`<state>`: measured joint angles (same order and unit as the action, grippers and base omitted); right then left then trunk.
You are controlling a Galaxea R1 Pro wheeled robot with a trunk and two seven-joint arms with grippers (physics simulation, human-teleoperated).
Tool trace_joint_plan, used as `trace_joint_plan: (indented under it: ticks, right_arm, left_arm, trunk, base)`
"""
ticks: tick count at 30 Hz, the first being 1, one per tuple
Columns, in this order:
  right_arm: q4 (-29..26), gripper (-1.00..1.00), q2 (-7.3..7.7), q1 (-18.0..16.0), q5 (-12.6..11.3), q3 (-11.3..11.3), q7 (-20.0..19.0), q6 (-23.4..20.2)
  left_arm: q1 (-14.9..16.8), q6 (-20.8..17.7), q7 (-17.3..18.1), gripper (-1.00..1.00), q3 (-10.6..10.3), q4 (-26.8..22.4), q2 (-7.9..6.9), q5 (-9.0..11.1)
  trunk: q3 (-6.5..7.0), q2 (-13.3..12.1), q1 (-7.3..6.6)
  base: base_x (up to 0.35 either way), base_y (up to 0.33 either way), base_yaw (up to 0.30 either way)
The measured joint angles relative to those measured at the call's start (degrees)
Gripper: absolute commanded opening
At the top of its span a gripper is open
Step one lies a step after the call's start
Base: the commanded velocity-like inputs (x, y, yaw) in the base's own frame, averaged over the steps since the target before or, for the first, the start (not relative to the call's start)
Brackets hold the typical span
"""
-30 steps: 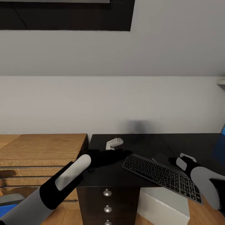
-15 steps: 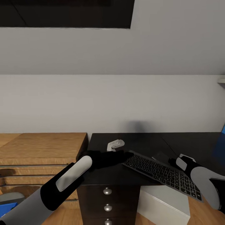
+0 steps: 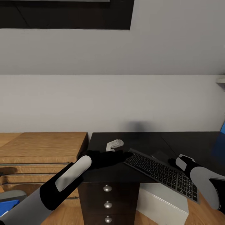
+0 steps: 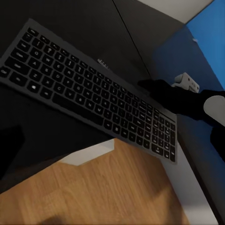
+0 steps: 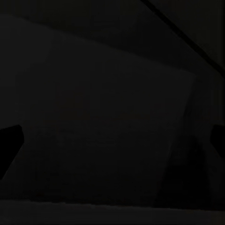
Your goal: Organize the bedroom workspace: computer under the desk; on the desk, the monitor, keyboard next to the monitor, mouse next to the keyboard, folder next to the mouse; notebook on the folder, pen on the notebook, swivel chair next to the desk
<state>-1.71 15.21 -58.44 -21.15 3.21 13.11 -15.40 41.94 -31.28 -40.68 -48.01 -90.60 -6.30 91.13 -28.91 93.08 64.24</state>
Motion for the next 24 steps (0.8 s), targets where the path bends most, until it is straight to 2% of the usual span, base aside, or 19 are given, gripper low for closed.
trace_joint_plan:
  ticks: [10,16,24]
  right_arm:
    - [0.07,1.0,-0.08,0.0,0.03,-0.06,0.0,-0.02]
    - [0.08,1.0,-0.23,0.0,0.07,-0.07,0.0,0.05]
    - [0.11,1.0,-0.31,0.0,0.07,-0.08,0.0,0.06]
  left_arm:
    - [-0.01,0.0,0.0,1.0,-0.02,0.02,0.08,0.09]
    - [0.0,0.0,0.06,1.0,-0.01,0.11,0.16,0.09]
    - [0.0,-0.05,0.09,1.0,-0.09,0.14,0.17,0.08]
  trunk:
    - [0.0,0.0,0.0]
    - [0.0,0.0,0.01]
    - [0.0,0.0,-0.01]
  base:
    - [-0.068,0.0,0.0]
    - [-0.173,0.0,0.0]
    - [-0.023,0.0,0.0]
